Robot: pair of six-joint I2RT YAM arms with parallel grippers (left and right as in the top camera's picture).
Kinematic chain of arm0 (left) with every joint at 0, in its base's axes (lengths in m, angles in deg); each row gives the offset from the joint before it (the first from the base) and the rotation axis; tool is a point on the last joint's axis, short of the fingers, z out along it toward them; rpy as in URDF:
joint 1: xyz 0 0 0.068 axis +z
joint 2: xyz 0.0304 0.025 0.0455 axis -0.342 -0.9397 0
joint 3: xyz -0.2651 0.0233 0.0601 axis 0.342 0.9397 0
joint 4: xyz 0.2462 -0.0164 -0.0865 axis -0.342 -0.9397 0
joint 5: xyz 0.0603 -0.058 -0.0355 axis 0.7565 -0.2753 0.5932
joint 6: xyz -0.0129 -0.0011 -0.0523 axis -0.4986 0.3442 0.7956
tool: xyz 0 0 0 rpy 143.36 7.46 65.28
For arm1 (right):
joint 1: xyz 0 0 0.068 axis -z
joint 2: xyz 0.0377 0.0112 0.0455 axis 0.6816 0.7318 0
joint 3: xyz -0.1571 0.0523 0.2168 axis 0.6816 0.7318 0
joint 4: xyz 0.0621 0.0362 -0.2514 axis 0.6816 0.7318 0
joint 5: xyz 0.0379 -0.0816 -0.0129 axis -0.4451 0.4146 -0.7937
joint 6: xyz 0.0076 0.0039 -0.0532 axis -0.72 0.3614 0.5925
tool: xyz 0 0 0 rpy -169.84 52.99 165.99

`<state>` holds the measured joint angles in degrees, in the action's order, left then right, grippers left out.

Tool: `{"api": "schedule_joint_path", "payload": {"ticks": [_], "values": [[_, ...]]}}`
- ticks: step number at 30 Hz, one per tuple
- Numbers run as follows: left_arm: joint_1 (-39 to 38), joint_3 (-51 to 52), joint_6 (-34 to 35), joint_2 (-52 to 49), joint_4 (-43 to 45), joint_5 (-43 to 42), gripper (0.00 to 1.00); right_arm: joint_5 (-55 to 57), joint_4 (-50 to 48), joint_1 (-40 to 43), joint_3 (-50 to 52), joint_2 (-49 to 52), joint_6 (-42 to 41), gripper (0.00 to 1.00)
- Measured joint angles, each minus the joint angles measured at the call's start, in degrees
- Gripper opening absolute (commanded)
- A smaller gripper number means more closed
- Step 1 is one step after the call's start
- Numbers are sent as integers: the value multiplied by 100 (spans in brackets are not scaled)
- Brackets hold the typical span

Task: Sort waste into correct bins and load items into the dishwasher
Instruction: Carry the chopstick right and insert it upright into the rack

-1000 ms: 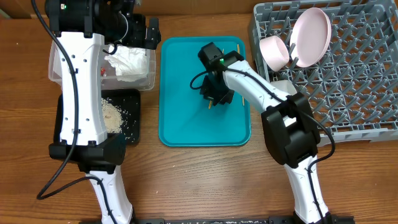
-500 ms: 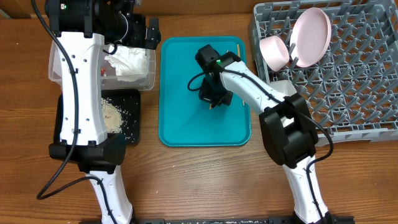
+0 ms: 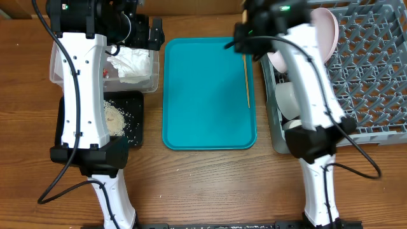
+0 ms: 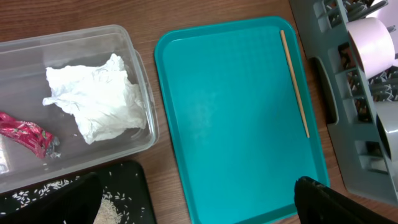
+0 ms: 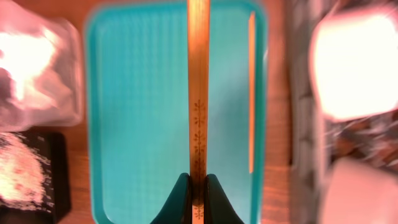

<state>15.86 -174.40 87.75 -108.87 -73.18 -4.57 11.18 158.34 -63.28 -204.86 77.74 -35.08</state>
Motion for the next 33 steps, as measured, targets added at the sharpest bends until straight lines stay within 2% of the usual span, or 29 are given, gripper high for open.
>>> {"api": "schedule_joint_path", "payload": {"ticks": [8,12,18,26,33], "values": [[0,0,0,0,0,-2,100,44,33,501,-90,-1213,590,4],[0,0,0,0,0,-2,100,153,31,756,455,-2131,968,4],[0,0,0,0,0,-2,100,540,35,1128,1969,-3123,1211,4],[0,0,0,0,0,0,100,1130,-179,1606,4444,-2839,1816,4],[0,0,0,0,2,-2,100,1353,-1333,2026,6140,-2811,2684,4]]}}
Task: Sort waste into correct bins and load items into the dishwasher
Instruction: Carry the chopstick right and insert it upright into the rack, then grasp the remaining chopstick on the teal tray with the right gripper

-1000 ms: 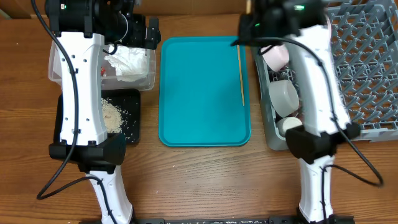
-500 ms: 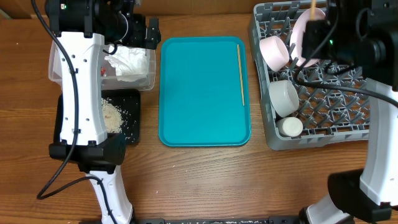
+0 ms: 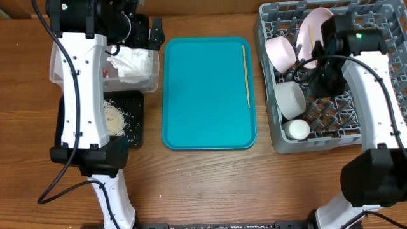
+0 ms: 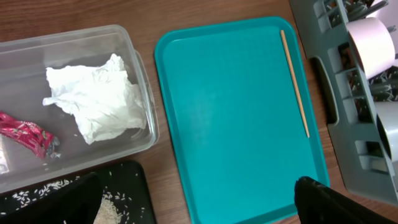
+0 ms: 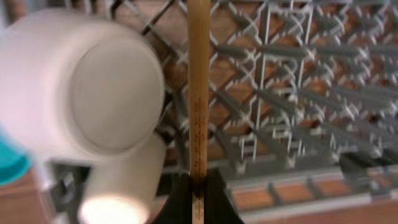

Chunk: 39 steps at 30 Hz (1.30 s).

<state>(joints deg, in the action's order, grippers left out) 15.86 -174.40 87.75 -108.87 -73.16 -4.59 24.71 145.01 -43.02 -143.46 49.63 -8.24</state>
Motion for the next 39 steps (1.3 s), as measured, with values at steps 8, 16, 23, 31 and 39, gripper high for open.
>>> {"api": "schedule_joint_path", "payload": {"ticks": [8,16,23,31,39], "values": [[0,0,0,0,-2,0,100,81,-243,470,723,2,275,23],[0,0,0,0,-2,0,100,-142,-232,492,723,0,289,44],[0,0,0,0,-2,0,100,-1250,-68,494,-83,4,-195,45],[0,0,2,0,-2,0,100,-2601,-1235,-262,-1108,0,-876,41],[0,0,0,0,-2,2,100,-1172,-1731,-2072,-1110,535,-1836,40]]}}
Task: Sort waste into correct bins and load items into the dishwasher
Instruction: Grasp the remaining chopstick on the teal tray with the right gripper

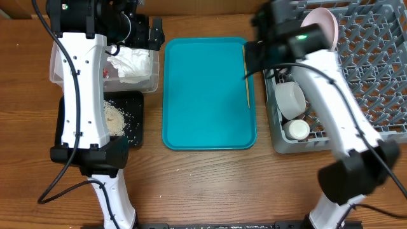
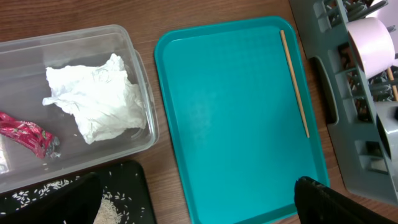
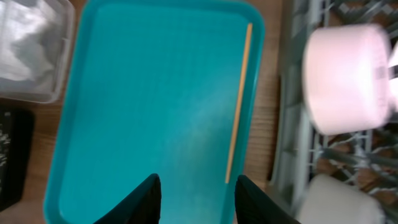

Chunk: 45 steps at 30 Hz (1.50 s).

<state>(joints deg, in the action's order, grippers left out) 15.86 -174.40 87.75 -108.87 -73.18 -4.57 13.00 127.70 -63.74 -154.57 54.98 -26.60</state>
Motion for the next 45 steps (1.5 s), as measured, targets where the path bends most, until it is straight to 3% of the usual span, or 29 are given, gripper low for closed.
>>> {"api": "schedule_joint_path", "payload": {"ticks": [12,19,45], "values": [[0,0,0,0,0,-2,100,651,37,-66,2,1716,-201,49],[0,0,0,0,0,-2,100,675,-120,-70,2,1821,-28,54],[0,0,0,0,0,-2,100,476,-507,-74,2,2415,321,53]]}}
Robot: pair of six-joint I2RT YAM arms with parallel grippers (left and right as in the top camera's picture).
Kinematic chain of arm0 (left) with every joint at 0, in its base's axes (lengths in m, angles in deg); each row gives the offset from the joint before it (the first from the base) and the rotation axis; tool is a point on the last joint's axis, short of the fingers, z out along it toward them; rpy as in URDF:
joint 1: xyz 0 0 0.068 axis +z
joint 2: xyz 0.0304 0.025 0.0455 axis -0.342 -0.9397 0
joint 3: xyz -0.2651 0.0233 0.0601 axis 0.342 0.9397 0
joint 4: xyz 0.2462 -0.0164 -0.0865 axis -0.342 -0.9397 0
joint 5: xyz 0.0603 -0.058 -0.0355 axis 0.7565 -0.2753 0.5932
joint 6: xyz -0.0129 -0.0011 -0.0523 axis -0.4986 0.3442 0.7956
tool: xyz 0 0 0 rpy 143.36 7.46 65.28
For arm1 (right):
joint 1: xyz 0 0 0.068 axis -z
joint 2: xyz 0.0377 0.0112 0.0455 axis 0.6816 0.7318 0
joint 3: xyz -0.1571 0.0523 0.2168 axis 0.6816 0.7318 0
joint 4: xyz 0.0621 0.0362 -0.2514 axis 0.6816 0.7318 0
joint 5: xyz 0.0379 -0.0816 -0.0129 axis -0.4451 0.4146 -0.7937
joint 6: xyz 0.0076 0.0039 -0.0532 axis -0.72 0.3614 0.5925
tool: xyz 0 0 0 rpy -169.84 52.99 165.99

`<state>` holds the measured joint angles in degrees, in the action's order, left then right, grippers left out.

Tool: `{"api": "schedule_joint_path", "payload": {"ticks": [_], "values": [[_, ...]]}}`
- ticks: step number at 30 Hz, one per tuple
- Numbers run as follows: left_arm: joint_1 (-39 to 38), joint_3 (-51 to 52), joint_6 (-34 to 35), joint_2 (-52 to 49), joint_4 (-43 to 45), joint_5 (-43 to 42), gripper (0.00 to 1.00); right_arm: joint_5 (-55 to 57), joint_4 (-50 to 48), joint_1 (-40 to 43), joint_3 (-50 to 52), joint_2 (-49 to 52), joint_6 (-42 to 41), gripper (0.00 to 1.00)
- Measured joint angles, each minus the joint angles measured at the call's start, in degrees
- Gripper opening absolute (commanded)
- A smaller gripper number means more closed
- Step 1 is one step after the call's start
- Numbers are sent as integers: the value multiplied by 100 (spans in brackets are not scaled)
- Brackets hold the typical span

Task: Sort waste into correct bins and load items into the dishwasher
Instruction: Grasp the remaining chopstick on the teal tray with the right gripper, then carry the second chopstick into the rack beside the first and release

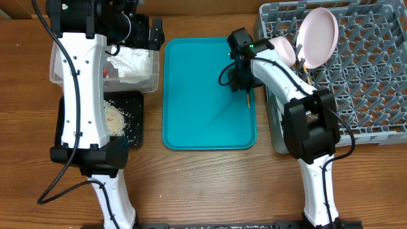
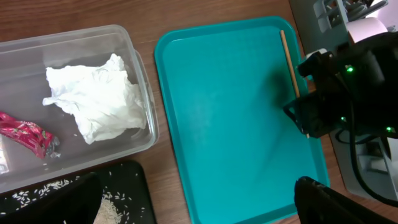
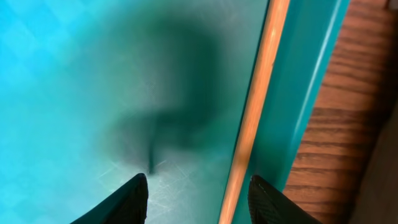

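A wooden chopstick (image 3: 258,93) lies along the right rim of the teal tray (image 1: 203,95). My right gripper (image 3: 202,202) is open and low over the tray. The chopstick runs between its fingers, nearer the right one. From overhead the right gripper (image 1: 243,86) covers the middle of the chopstick (image 1: 248,102). My left gripper (image 2: 193,205) hangs open and empty high over the back left, above the clear bin (image 2: 134,56). The grey dish rack (image 1: 362,83) stands at the right.
The rack holds a pink plate (image 1: 318,28), a pink bowl (image 1: 283,51) and white cups under my right arm. White tissue (image 2: 93,102) and a red wrapper (image 2: 25,137) lie in the clear bin. In front of it sits a black tray (image 1: 137,137) with rice.
My right gripper, open above the tray before, has come down to the tray surface, its fingers now on either side of the chopstick. The left arm has not moved.
My right gripper was shut on one chopstick above the tray, then held it over the dish rack. Then it was open and empty back over the tray. Now it is low around the second chopstick. The left arm stayed still throughout.
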<state>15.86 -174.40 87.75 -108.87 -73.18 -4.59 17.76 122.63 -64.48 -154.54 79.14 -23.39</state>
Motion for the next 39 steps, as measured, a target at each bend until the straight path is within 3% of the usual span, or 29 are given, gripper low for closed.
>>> {"api": "schedule_joint_path", "payload": {"ticks": [6,14,17,18,26,33,39], "values": [[0,0,0,0,0,0,100,-70,70,-28,0,85,0,51],[0,0,0,0,0,0,100,-313,256,-28,0,87,-13,24],[0,0,0,0,0,0,100,-389,339,-28,0,87,-63,6],[0,0,2,0,0,0,100,-402,365,-28,0,87,-81,4],[0,0,0,0,0,0,100,-448,568,-26,-50,87,-173,4],[0,0,0,0,0,0,100,-444,1777,-24,-1014,13,-240,4],[0,0,0,0,0,0,100,-116,2540,66,-1882,-1078,-280,4]]}}
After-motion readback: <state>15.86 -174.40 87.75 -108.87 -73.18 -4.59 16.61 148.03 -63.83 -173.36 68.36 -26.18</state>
